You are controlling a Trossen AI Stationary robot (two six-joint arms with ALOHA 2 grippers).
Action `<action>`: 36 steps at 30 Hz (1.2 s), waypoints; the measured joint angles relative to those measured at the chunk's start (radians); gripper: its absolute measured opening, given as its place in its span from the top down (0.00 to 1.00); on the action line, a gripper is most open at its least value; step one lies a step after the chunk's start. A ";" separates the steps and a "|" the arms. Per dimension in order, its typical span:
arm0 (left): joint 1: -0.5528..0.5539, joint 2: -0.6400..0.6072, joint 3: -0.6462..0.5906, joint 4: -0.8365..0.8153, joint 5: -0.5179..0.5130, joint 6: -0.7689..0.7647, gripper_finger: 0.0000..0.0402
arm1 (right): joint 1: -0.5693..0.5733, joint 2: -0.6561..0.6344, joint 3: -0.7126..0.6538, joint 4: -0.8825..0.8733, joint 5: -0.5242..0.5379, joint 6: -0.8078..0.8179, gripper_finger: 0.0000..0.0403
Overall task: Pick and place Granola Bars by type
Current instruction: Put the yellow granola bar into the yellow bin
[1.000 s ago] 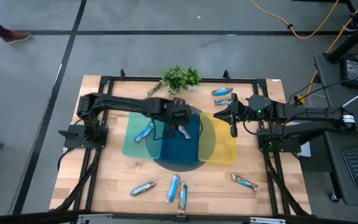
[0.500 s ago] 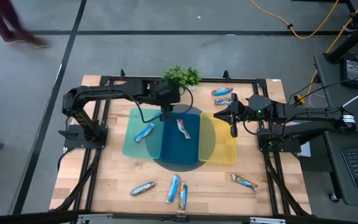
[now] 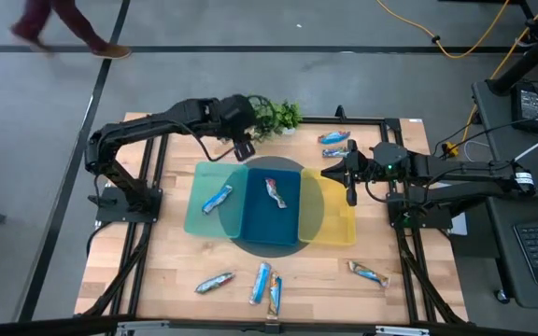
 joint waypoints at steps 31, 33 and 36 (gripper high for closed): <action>0.400 0.169 -0.003 -0.044 0.194 0.176 0.52 | 0.000 0.000 0.000 0.003 0.002 0.003 0.91; 0.406 0.204 -0.003 -0.045 0.194 0.189 0.50 | 0.000 0.000 0.000 0.003 0.002 0.003 0.91; 0.411 0.256 -0.003 -0.049 0.194 0.203 0.47 | 0.000 0.000 0.000 0.003 0.002 0.004 0.91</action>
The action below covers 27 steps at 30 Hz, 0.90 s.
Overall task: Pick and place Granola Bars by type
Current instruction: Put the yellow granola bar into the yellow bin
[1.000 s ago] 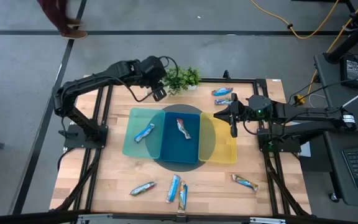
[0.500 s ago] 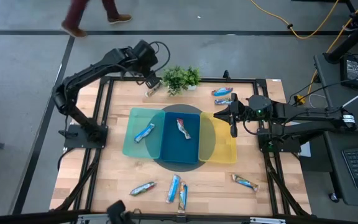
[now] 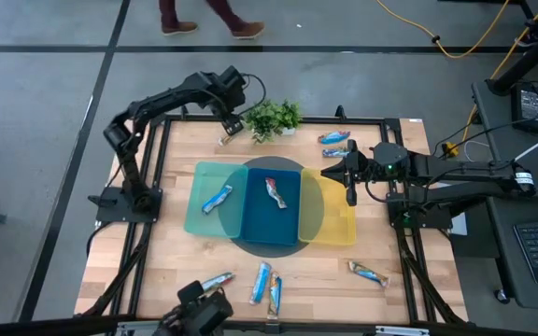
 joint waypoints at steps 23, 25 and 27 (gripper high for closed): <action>0.040 0.239 0.000 0.050 0.036 0.053 0.42 | 0.000 0.000 0.000 -0.002 0.000 0.001 0.91; 0.040 0.252 0.000 0.054 0.036 0.059 0.42 | 0.000 0.000 0.000 -0.002 0.000 0.001 0.91; 0.040 0.263 0.000 0.057 0.036 0.060 0.42 | 0.000 0.000 0.000 -0.002 0.000 0.001 0.91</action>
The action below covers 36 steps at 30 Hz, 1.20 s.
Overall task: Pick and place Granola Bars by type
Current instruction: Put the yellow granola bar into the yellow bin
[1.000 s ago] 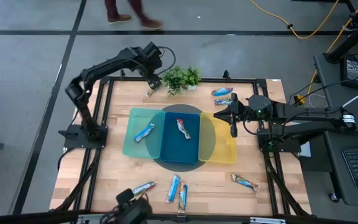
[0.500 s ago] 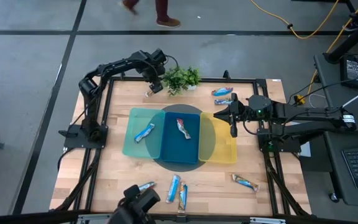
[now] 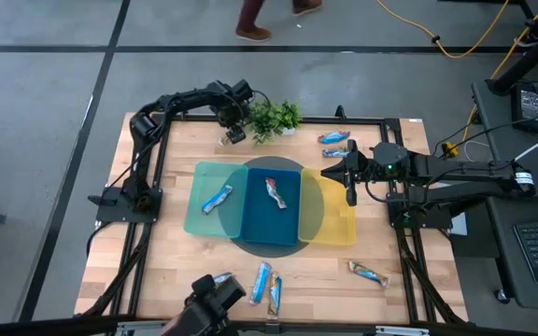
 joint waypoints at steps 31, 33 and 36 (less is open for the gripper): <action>0.000 0.056 0.000 -0.081 -0.005 -0.035 0.95 | 0.000 0.000 0.000 0.000 0.000 0.000 0.91; 0.000 0.055 0.000 -0.116 -0.005 -0.035 0.97 | 0.000 0.000 0.000 0.000 0.000 0.000 0.91; -0.001 0.042 0.000 -0.163 -0.016 -0.034 0.96 | 0.000 0.000 0.000 0.000 0.000 0.002 0.91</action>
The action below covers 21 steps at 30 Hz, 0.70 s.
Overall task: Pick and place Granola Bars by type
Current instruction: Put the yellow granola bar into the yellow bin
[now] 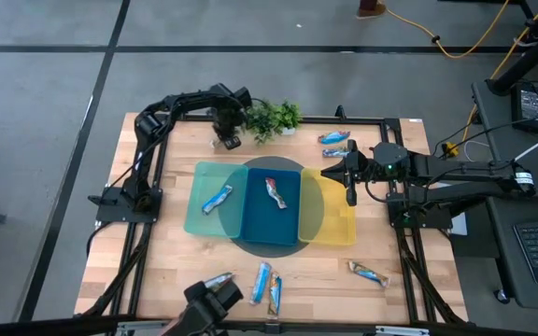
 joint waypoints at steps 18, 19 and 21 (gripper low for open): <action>-0.024 -0.399 0.000 -0.018 -0.033 -0.030 0.97 | 0.000 0.000 0.000 -0.001 -0.003 0.045 0.91; -0.034 -0.427 0.000 -0.014 -0.033 -0.031 0.97 | 0.000 0.000 0.000 -0.001 -0.003 0.045 0.91; -0.055 -0.480 0.000 -0.006 -0.031 -0.041 0.98 | 0.000 0.000 0.000 0.004 -0.003 0.045 0.91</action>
